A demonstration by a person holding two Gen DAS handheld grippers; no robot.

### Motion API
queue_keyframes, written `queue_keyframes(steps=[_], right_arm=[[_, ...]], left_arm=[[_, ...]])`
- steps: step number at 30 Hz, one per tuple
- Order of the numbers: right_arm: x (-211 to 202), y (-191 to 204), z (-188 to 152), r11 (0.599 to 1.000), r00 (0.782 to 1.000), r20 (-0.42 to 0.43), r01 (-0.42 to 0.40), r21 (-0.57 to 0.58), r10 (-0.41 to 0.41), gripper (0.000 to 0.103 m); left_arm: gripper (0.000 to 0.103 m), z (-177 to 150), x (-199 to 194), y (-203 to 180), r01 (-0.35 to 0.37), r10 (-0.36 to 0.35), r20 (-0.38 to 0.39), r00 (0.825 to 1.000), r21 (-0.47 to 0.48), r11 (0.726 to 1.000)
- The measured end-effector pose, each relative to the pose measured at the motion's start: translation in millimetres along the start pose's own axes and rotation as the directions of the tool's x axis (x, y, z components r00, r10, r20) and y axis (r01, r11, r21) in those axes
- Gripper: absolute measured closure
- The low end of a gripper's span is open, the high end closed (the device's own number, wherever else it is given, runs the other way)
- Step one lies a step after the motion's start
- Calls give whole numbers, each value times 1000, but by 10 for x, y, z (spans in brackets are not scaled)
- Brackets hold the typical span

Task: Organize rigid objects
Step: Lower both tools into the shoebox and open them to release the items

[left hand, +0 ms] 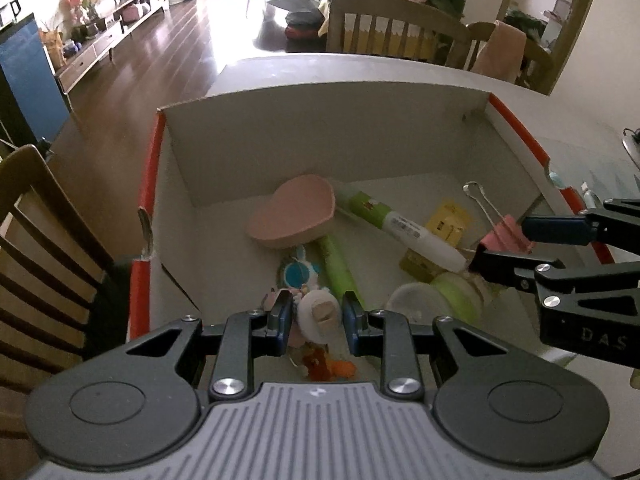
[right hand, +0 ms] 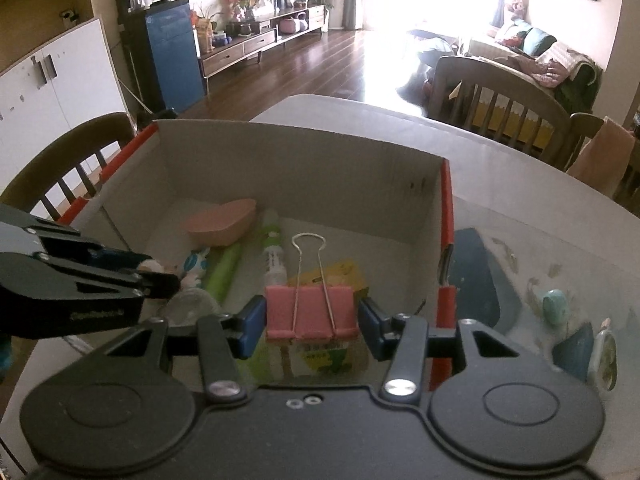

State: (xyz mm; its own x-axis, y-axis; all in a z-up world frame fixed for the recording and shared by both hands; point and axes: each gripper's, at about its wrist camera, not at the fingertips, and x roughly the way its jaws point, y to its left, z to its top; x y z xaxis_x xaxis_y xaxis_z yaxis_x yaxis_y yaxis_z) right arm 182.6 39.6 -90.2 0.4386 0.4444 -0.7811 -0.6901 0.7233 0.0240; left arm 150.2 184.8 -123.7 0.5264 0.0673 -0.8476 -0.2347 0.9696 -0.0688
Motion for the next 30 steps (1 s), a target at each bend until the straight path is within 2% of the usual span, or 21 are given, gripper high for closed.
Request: queue_keyframes(steps=[7, 12, 17, 18, 20, 21, 22, 30], right_arm=[[-158, 15, -19, 999, 999, 19, -28, 16, 28, 50], [-281, 29, -42, 999, 998, 32, -47, 22, 47, 49], [-435, 22, -68, 998, 996, 59, -63, 24, 62, 43], [-469, 14, -74, 998, 996, 65, -66, 26, 64, 43], [-528, -8, -76, 997, 995, 76, -73, 31, 70, 43], [-559, -19, -78, 997, 994, 81, -75, 33, 73, 43], [-593, -28, -80, 996, 993, 86, -79, 33, 75, 43], [-906, -126, -160, 993, 985, 135, -112, 30, 107, 39]], left_arm=[[76, -57, -21, -63, 6, -6, -25, 1000, 1, 1000], [72, -98, -120, -60, 3, -3, -10, 1000, -10, 1000], [71, -87, -278, -73, 12, -12, 20, 1000, -30, 999], [69, -91, -322, -77, 15, -14, 28, 1000, -32, 999], [54, -94, -410, -99, 14, -12, 47, 999, -36, 999], [41, -100, -454, -111, 12, -10, 59, 998, -37, 999], [35, -101, -502, -126, 11, -9, 73, 997, -36, 999], [35, -65, -791, -290, 23, -17, 134, 991, -48, 999]])
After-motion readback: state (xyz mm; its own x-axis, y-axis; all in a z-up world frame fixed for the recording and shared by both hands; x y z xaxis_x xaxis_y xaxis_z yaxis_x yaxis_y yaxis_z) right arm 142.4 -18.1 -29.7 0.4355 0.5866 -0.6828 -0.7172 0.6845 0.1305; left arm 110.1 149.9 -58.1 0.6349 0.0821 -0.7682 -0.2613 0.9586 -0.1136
